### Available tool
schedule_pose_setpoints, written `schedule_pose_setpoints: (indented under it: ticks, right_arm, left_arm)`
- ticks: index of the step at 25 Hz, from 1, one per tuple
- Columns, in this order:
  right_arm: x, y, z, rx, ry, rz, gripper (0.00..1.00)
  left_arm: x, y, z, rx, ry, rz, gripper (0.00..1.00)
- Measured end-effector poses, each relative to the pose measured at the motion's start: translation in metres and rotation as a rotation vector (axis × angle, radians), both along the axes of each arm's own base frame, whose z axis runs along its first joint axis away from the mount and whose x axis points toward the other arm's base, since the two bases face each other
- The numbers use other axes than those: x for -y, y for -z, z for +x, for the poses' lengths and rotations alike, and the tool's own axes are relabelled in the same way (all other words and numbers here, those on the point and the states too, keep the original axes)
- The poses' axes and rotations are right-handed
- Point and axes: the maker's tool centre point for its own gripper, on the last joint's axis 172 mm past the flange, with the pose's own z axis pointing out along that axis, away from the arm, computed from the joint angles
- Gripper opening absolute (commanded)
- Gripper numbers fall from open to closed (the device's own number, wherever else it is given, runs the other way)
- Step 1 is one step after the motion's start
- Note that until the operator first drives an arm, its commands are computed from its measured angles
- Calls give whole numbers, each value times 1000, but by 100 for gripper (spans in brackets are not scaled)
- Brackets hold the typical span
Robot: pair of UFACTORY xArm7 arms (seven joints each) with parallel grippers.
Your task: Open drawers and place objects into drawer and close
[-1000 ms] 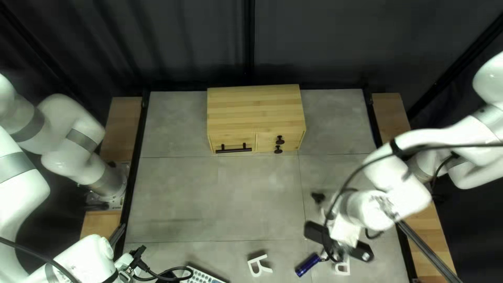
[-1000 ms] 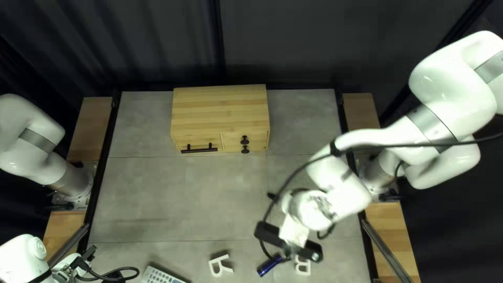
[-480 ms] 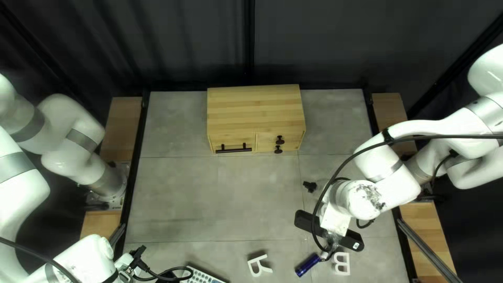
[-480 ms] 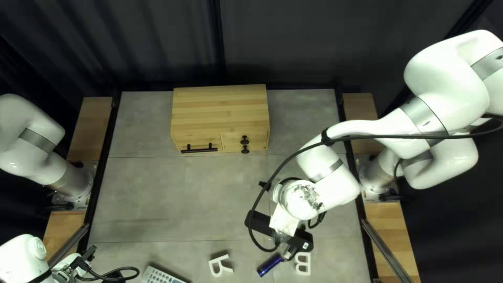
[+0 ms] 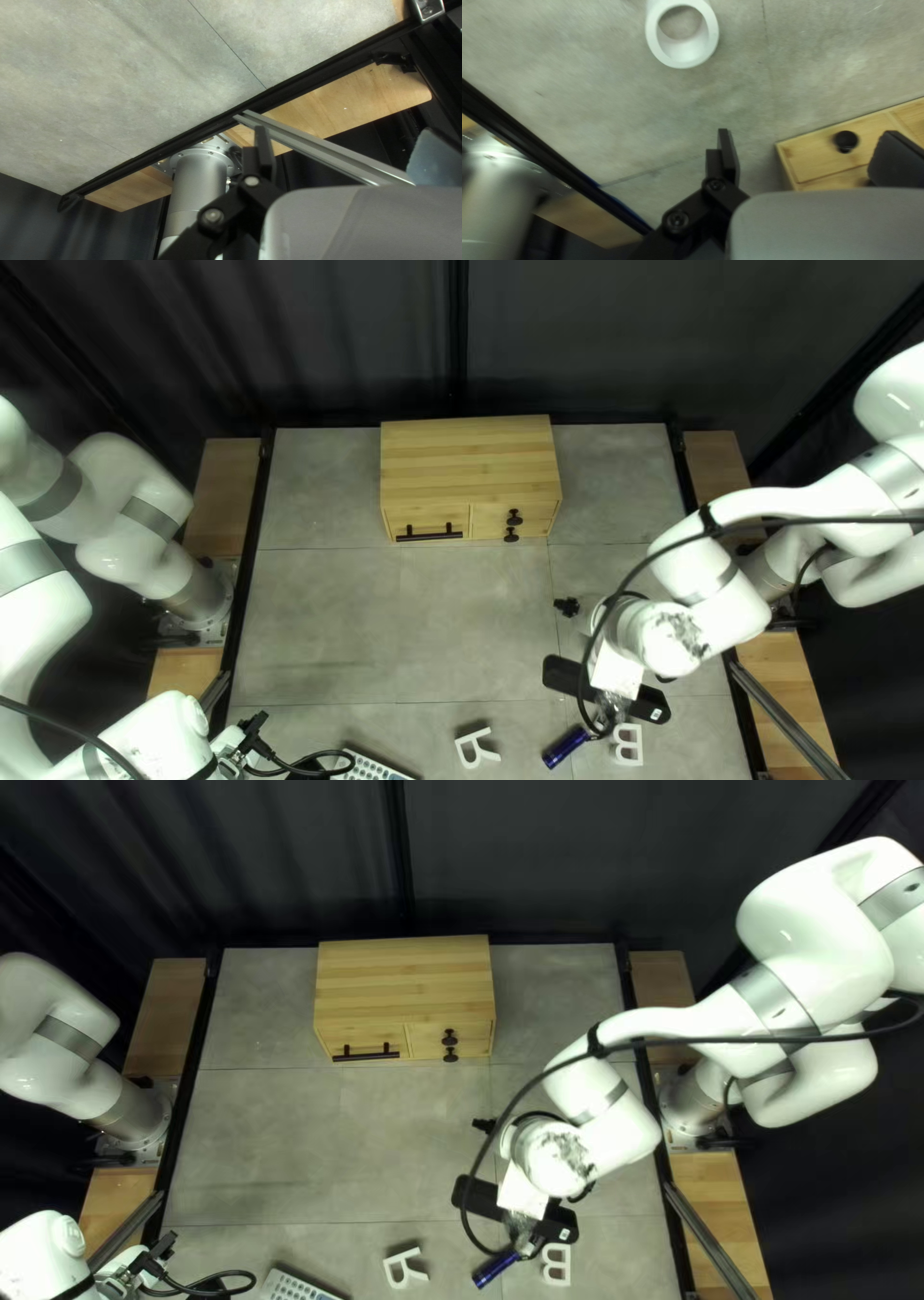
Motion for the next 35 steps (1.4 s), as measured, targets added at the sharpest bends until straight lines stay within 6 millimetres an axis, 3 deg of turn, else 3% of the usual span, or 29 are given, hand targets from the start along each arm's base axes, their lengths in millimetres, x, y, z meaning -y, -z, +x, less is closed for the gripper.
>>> schedule_pose_setpoints:
  ticks: [6,11,19,25,35]
  right_arm:
    - [39,25,11,-13,-29,-72,100]
    - [60,40,35,-27,-29,-77,100]
    - [78,66,57,-55,-45,-55,100]
    - [90,71,71,-120,-61,-80,100]
    - [121,83,76,-217,-62,-136,100]
  left_arm:
    - [0,0,0,0,0,0,100]
    - [0,0,0,0,0,0,100]
    - [0,0,0,0,0,0,100]
    - [0,0,0,0,0,0,100]
    - [0,0,0,0,0,0,100]
